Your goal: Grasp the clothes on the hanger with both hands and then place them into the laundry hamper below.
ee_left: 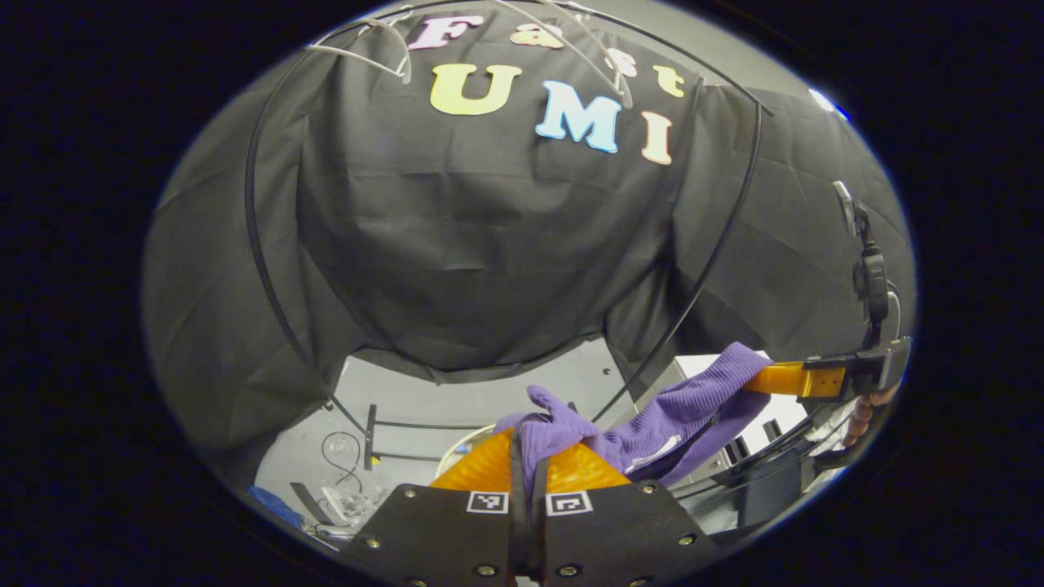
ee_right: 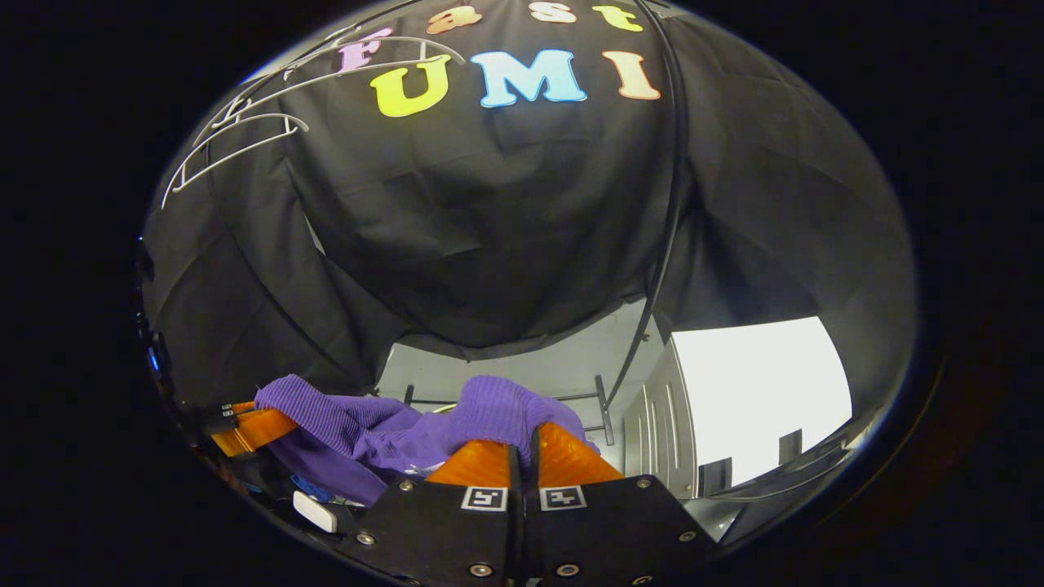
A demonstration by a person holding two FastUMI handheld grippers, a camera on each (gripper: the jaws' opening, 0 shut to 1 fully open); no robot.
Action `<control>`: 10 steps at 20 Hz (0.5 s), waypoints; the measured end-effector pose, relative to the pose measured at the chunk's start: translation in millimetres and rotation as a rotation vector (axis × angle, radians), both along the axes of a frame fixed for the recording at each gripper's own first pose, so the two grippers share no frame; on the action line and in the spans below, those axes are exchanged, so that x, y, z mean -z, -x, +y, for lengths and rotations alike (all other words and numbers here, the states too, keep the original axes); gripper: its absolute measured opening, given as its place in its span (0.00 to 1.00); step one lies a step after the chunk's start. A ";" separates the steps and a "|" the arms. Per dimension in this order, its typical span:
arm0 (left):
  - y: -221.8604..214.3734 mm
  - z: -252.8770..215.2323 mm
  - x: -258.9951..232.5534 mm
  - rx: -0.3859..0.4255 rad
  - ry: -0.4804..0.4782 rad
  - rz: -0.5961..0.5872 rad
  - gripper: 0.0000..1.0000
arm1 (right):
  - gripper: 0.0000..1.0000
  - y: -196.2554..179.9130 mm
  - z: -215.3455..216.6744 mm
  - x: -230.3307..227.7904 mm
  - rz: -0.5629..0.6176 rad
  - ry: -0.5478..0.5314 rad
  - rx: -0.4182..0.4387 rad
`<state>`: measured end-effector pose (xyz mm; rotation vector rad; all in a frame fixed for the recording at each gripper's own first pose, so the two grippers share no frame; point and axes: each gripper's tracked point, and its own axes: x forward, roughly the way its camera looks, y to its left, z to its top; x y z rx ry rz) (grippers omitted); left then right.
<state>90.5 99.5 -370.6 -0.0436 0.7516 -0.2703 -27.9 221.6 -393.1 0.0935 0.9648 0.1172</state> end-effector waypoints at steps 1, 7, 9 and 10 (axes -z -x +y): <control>-2.4 -0.2 5.5 0.002 -0.003 0.006 0.01 | 0.01 2.3 -1.1 1.4 0.009 -0.002 0.006; -5.9 1.8 20.5 0.008 -0.023 0.028 0.01 | 0.01 6.7 -4.7 -1.9 0.039 0.002 0.017; -3.8 0.2 22.3 0.013 -0.026 0.033 0.02 | 0.02 7.4 -4.5 -1.5 0.045 -0.002 0.015; -4.0 1.1 22.5 0.010 -0.029 0.034 0.02 | 0.02 8.3 -4.2 -1.3 0.048 -0.004 0.014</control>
